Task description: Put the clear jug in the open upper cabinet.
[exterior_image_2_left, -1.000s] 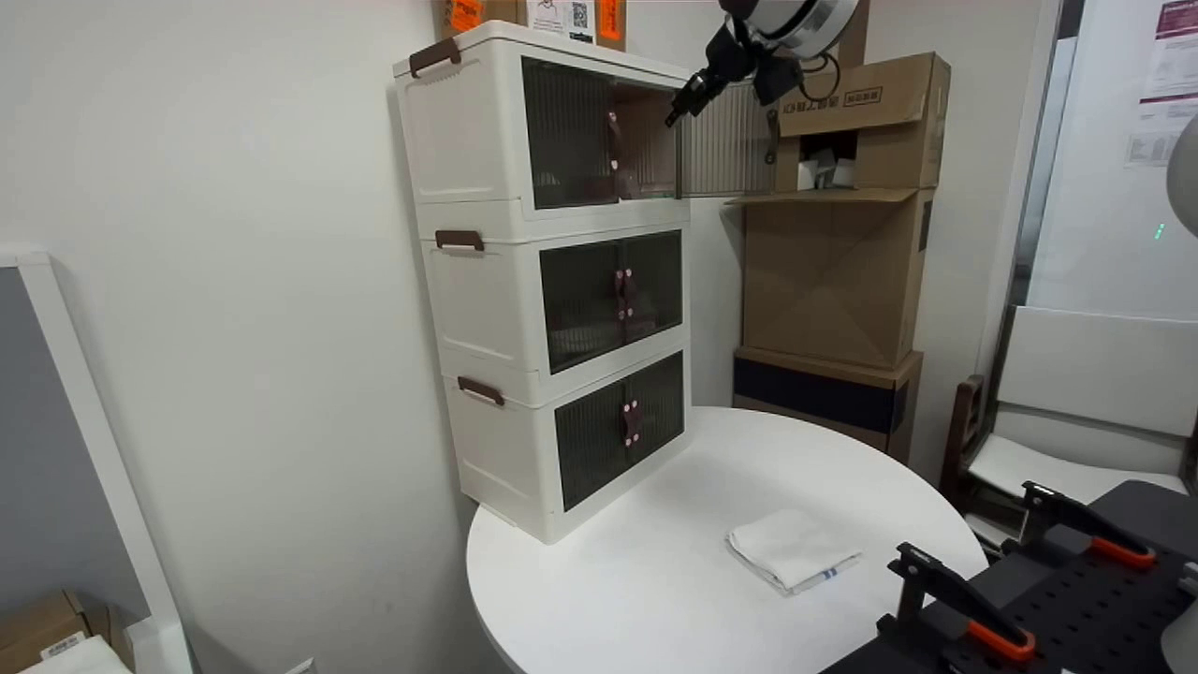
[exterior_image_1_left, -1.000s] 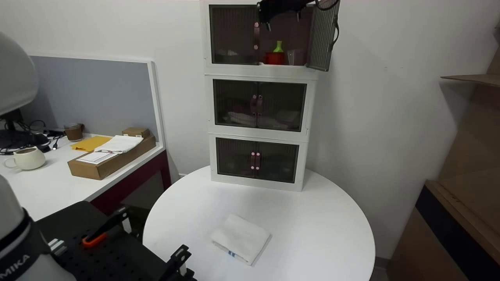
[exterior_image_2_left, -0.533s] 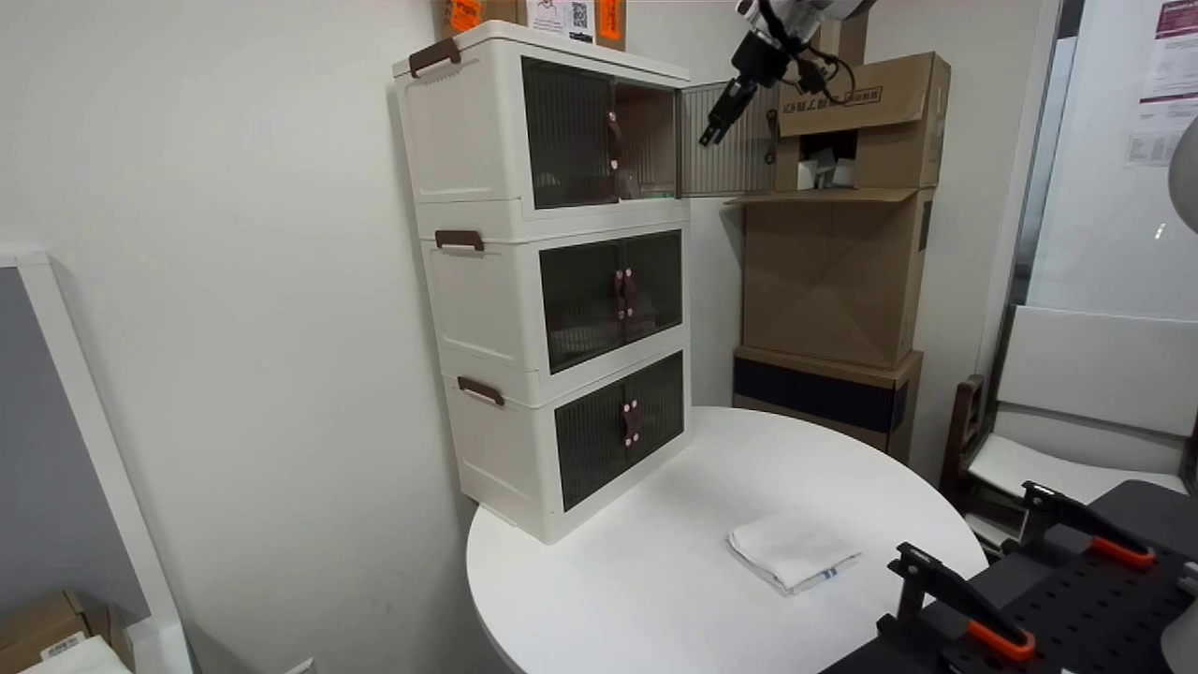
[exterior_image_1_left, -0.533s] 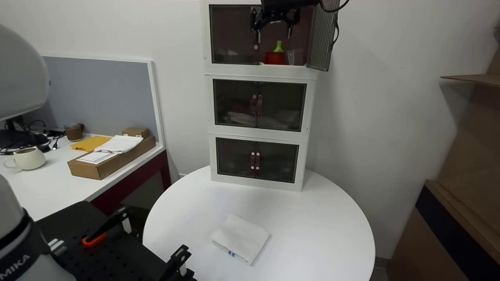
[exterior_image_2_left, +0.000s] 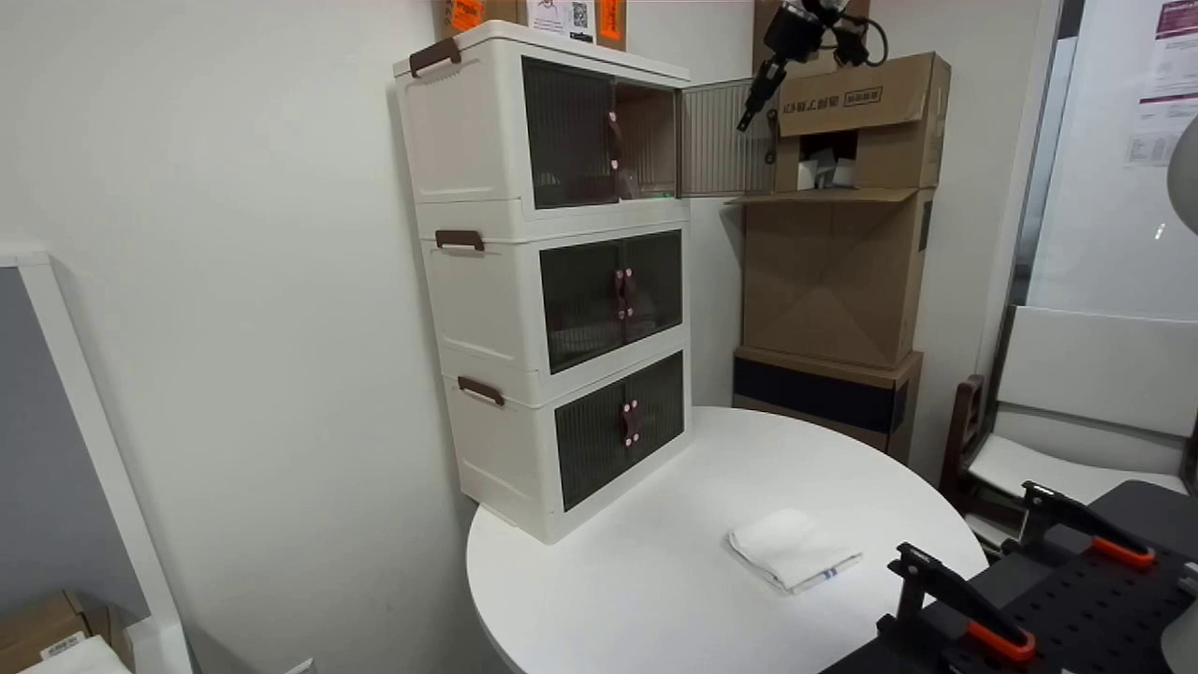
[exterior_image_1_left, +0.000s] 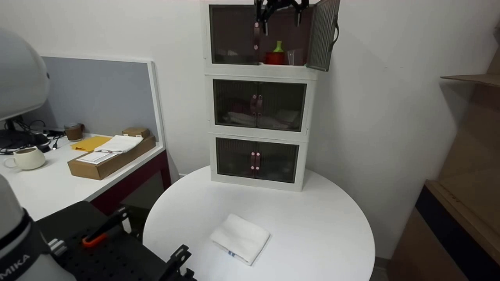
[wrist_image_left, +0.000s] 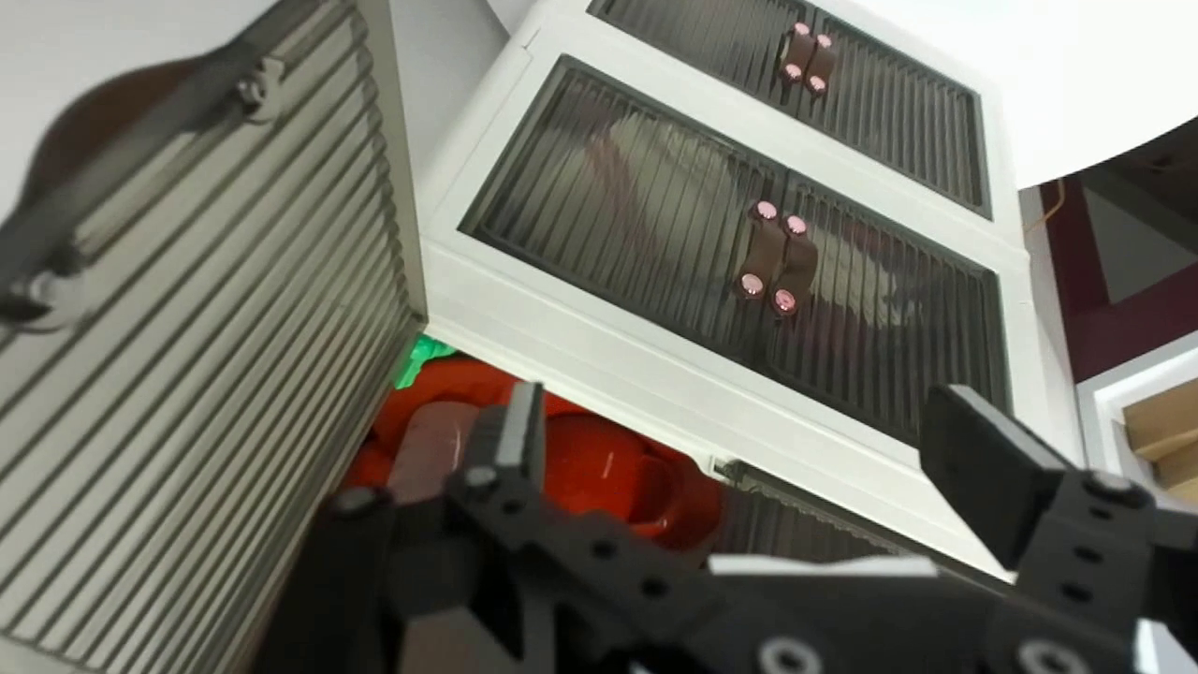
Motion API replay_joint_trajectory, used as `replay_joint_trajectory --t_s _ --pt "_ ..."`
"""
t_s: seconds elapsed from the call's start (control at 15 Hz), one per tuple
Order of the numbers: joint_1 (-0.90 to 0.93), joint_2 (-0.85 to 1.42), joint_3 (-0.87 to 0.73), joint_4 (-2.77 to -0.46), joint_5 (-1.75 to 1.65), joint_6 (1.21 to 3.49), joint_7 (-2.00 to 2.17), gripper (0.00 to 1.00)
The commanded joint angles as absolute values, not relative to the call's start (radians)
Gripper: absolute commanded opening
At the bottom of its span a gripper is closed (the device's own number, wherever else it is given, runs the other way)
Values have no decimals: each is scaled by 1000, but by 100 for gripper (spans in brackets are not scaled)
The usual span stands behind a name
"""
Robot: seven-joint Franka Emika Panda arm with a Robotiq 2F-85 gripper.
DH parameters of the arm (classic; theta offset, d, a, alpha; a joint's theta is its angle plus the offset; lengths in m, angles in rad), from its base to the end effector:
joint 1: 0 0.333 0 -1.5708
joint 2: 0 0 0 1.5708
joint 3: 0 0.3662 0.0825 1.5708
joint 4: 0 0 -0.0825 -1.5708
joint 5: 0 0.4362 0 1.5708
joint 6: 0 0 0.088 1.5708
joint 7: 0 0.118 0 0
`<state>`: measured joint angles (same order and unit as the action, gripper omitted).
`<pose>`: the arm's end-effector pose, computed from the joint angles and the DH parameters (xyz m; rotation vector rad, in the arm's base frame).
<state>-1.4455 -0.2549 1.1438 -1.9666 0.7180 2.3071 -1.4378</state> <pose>0.6111 -0.1152 0.5881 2.6720 1.1517 0.9082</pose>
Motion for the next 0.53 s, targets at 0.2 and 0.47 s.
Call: replay_joint_trajectory --t_s 0.2,0.47 --pt "-1123 -631 732 -2267 1039 2192 -1491 100" --pt "-748 -739 468 -2513 914 2249 -1250 100"
